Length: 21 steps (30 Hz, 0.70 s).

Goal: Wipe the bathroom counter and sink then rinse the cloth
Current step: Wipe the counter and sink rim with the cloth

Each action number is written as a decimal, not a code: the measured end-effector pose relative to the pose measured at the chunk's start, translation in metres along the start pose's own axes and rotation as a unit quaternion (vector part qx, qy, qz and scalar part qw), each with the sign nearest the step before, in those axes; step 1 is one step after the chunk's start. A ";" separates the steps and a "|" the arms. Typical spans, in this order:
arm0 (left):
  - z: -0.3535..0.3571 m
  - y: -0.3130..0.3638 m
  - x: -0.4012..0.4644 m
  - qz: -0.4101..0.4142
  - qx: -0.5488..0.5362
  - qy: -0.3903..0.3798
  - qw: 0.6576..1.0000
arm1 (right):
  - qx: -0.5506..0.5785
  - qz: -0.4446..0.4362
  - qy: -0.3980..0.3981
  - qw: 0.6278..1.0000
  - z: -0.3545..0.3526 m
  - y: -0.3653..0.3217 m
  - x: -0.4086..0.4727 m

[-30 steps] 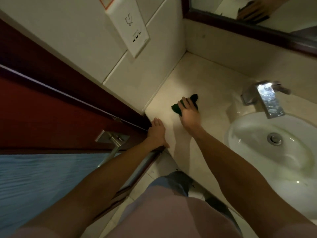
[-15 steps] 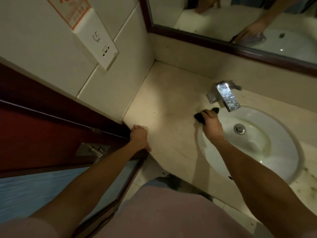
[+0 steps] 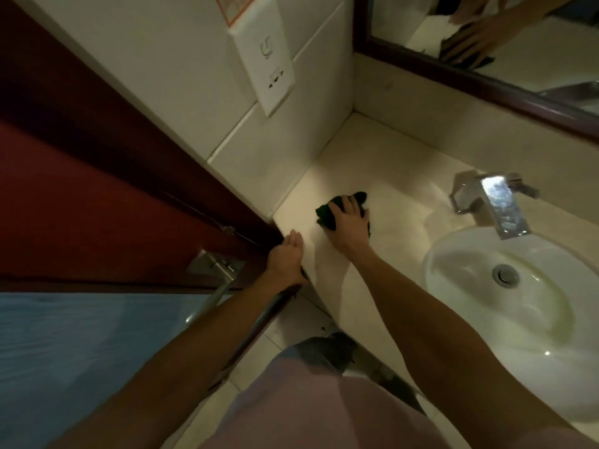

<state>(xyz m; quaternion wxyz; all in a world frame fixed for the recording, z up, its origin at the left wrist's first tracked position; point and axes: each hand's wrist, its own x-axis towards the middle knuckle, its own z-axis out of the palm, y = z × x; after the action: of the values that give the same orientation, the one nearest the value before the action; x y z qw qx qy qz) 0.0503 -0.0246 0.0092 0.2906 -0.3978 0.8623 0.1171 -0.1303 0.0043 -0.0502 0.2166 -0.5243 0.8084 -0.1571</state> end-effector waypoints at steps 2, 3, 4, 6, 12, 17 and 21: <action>-0.001 -0.003 -0.001 0.004 0.008 0.002 1.000 | -0.002 -0.022 0.022 1.000 0.007 0.005 -0.014; -0.001 -0.003 -0.001 0.003 0.014 -0.003 1.000 | -0.005 -0.035 0.029 0.999 0.009 0.008 -0.024; -0.001 -0.002 0.000 0.002 0.022 -0.010 1.000 | -0.009 -0.047 0.033 0.998 0.010 0.009 -0.035; 0.000 0.000 0.001 0.001 0.034 -0.021 0.999 | -0.014 -0.069 0.033 0.997 0.015 0.014 -0.058; -0.002 0.017 0.002 0.001 -0.017 -0.014 1.000 | -0.033 -0.094 0.028 0.995 0.021 0.055 -0.122; 0.016 0.044 -0.004 0.005 -0.041 -0.025 0.999 | -0.007 0.003 0.052 0.999 -0.020 0.118 -0.150; 0.022 0.048 -0.007 -0.008 -0.031 -0.014 0.999 | 0.038 0.117 0.099 0.987 -0.068 0.161 -0.150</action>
<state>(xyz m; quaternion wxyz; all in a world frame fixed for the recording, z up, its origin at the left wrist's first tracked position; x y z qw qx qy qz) 0.0266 0.0203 -0.0057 0.2909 -0.4123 0.8507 0.1472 -0.2373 0.2078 -0.0415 0.1722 -0.3992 0.8751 -0.2126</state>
